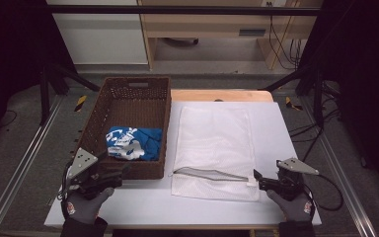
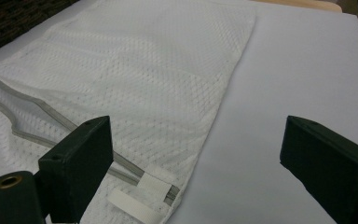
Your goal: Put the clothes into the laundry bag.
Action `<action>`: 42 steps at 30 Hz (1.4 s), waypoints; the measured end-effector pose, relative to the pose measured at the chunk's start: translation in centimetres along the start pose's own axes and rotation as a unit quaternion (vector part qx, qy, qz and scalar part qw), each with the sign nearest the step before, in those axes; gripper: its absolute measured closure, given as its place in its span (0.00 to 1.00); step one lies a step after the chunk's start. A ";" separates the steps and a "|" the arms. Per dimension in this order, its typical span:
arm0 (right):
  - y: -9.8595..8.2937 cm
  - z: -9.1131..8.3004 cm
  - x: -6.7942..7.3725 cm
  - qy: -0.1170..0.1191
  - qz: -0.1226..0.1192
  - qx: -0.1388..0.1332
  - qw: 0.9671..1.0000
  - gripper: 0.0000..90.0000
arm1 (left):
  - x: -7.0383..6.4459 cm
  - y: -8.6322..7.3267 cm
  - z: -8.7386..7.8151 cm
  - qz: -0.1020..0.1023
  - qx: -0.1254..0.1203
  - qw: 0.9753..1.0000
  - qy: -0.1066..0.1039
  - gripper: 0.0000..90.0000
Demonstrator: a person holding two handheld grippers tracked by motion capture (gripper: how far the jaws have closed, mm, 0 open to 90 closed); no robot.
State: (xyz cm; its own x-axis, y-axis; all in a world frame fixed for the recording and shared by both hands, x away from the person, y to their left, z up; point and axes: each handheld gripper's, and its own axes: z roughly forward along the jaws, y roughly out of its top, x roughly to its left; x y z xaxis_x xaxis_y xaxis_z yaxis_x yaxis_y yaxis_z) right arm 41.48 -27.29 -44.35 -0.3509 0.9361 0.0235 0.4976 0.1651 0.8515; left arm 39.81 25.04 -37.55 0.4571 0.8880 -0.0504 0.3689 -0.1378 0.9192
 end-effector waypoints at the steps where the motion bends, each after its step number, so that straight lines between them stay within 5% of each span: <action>1: 0.0 0.0 0.0 -0.001 -0.001 0.000 1.000 0.11 | 0.1 0.2 0.1 0.001 0.000 1.000 0.000 0.14; 18: -0.1 0.2 0.0 -0.004 -0.001 0.001 1.000 0.10 | 2.2 3.4 2.0 -0.003 0.003 1.000 0.024 0.14; 24: -0.1 0.2 0.0 -0.003 0.003 0.002 1.000 0.10 | 3.4 4.5 3.0 -0.007 0.022 0.999 0.033 0.15; 42: -0.3 0.4 -0.3 -0.008 -0.003 0.004 1.000 0.09 | 5.0 7.1 7.5 0.028 0.083 0.994 0.063 0.13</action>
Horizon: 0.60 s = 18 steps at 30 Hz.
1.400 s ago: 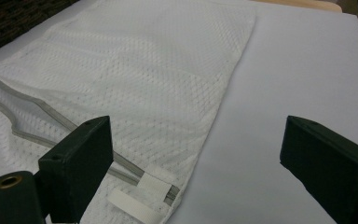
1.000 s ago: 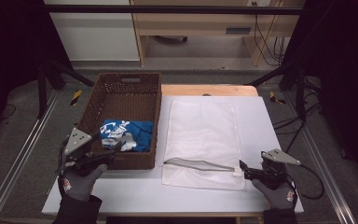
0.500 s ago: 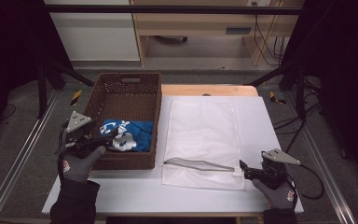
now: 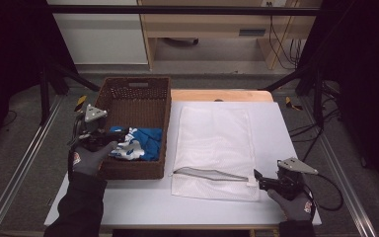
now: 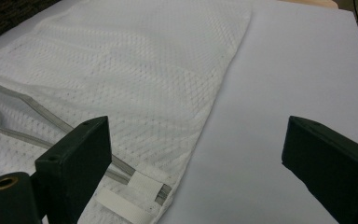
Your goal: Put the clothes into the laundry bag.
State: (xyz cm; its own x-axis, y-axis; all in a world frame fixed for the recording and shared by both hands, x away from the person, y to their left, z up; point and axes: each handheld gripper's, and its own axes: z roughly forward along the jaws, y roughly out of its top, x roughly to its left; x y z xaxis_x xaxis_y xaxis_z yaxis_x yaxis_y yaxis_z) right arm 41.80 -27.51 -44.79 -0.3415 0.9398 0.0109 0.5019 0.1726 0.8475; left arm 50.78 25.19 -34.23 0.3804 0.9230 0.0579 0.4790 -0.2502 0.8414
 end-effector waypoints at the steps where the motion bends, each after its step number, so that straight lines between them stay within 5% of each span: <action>1: 0.0 0.0 0.0 0.000 0.000 0.000 1.000 0.09 | 0.0 0.1 0.3 0.002 0.003 1.000 0.002 0.13; 18: -0.1 0.2 -0.1 -0.001 -0.003 0.004 1.000 0.09 | 0.9 0.7 4.6 0.015 0.043 0.999 -0.001 0.15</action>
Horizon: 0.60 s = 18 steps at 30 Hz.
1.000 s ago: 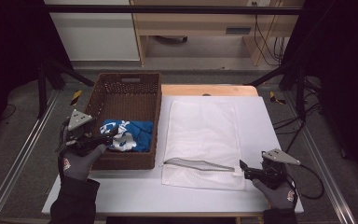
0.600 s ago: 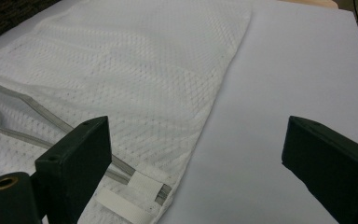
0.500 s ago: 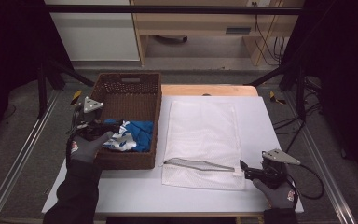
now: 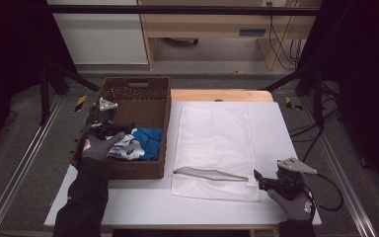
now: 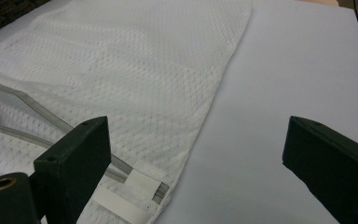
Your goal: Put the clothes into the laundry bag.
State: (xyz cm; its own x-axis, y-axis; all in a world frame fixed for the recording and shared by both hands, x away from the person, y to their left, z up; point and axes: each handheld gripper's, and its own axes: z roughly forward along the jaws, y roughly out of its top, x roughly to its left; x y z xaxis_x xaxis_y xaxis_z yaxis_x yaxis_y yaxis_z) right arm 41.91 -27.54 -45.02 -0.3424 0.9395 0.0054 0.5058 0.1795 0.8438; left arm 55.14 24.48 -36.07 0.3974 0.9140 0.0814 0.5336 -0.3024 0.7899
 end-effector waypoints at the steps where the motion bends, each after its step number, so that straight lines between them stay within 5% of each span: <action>1: 0.0 0.0 0.0 0.000 0.001 0.000 1.000 0.09 | -0.2 -0.2 0.5 0.006 0.009 1.000 -0.005 0.14; 9: -0.1 0.1 0.0 0.000 0.001 0.000 1.000 0.08 | -1.1 -1.0 2.4 0.035 0.057 0.998 -0.012 0.11; 18: -0.1 0.3 0.0 0.001 -0.002 0.006 1.000 0.08 | -1.5 -1.4 3.6 0.044 0.095 0.994 -0.020 0.07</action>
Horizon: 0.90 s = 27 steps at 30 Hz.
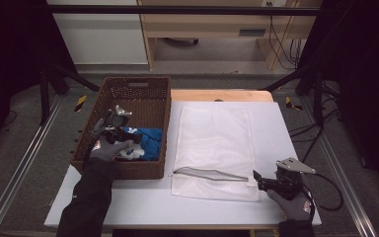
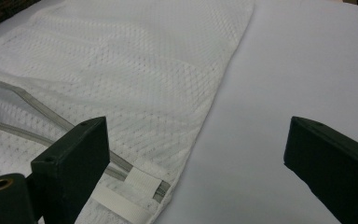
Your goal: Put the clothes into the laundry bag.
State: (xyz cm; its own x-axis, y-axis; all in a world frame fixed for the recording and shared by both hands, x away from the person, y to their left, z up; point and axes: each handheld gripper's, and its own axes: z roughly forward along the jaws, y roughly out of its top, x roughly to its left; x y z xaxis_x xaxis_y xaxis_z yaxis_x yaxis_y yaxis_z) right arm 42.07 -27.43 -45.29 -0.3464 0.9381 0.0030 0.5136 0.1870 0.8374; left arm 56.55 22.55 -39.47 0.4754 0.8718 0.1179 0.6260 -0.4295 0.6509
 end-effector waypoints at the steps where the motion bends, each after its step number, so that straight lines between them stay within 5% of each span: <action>1: 0.0 0.0 0.0 0.000 0.000 0.001 1.000 0.08 | 0.0 -0.1 0.5 0.003 0.015 1.000 0.000 0.07; 10: -0.1 0.2 0.1 0.003 0.001 0.007 1.000 0.07 | -0.4 -0.4 1.9 0.020 0.064 0.998 0.006 0.06; 15: -0.2 0.3 0.2 0.003 -0.002 0.012 1.000 0.07 | -0.6 -0.7 2.8 0.034 0.102 0.994 0.000 0.04; 19: -0.2 0.4 0.1 0.001 -0.004 0.012 1.000 0.07 | -0.8 -0.9 3.7 0.051 0.147 0.988 0.003 0.04; 27: -0.2 0.3 0.1 0.004 0.001 0.014 1.000 0.07 | -0.9 -1.0 4.4 0.055 0.178 0.982 0.009 0.10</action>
State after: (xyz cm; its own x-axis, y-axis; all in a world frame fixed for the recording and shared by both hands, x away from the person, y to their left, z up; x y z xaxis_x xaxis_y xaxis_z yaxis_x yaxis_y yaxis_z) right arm 42.19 -27.25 -45.64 -0.3522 0.9359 0.0093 0.5353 0.1933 0.8223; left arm 58.24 21.14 -43.53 0.5436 0.8181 0.1878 0.7498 -0.5738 0.3294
